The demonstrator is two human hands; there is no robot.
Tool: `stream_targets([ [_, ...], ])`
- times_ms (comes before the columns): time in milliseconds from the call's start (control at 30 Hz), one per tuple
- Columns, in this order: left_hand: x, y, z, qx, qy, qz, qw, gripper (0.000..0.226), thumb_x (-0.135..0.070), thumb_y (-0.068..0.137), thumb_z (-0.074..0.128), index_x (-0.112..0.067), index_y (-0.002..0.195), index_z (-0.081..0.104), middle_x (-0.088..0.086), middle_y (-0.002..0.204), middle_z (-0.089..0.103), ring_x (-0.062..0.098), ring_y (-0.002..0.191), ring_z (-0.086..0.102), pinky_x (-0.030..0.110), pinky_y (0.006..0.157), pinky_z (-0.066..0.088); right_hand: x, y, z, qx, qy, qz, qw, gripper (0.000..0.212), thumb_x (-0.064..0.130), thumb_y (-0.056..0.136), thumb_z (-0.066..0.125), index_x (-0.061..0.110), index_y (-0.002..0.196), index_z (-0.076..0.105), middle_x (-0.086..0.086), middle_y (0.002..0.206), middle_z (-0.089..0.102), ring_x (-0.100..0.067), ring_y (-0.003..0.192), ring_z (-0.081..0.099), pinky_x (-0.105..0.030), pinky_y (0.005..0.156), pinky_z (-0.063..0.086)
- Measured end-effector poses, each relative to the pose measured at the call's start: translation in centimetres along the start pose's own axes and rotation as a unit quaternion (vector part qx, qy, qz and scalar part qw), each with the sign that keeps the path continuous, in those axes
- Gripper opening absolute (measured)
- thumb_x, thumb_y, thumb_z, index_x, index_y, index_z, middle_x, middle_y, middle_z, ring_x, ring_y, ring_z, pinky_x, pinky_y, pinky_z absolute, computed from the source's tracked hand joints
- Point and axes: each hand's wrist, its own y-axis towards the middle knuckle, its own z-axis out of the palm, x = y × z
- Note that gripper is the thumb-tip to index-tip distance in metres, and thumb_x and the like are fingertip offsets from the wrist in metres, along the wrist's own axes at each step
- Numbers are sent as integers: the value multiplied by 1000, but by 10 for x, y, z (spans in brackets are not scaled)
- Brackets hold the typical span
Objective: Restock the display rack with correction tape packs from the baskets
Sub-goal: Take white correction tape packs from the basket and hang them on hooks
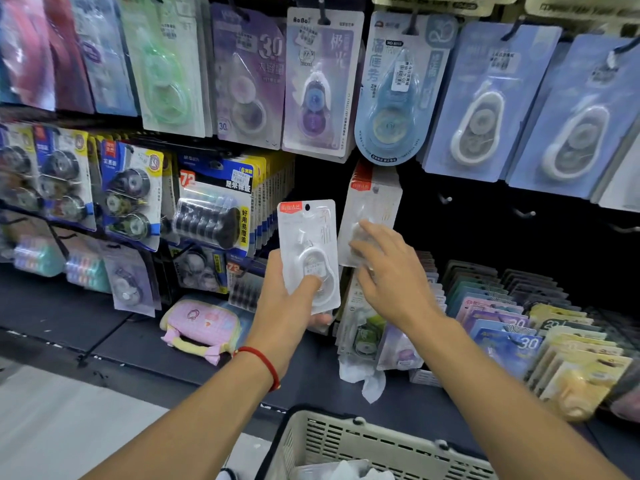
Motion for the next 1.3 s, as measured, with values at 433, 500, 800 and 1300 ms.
stream_targets([
  [433, 3, 0, 19, 63, 7, 8, 998, 58, -2, 99, 68, -46, 135, 54, 3, 113, 77, 18, 98, 77, 39, 78, 66, 12, -15, -35, -35, 459, 240, 855, 27, 25, 97, 74, 29, 121, 63, 4, 98, 77, -24, 92, 73, -50, 86, 61],
  [500, 5, 2, 23, 59, 30, 19, 998, 62, 1, 98, 66, -45, 137, 54, 0, 115, 75, 18, 96, 77, 35, 79, 65, 9, -10, -41, -61, 467, 253, 845, 29, 22, 99, 72, 25, 127, 64, 0, 99, 77, -27, 95, 74, -53, 88, 60],
  [800, 12, -1, 35, -5, 133, 49, 990, 60, -55, 79, 76, -40, 134, 57, 2, 112, 65, 26, 84, 73, 47, 75, 66, 10, -12, -46, -69, 436, 178, 879, 15, 34, 103, 63, 43, 113, 70, -18, 91, 72, -42, 85, 65, -56, 74, 57],
  [1300, 41, 35, 38, 112, 435, 139, 882, 87, -1, 94, 61, -37, 165, 26, -6, 174, 15, 11, 160, 14, 33, 129, 21, -29, -26, -11, 144, -1, 21, 989, 86, 9, 103, 49, 39, 166, -1, 12, 173, -22, -19, 162, 5, -43, 112, 43],
])
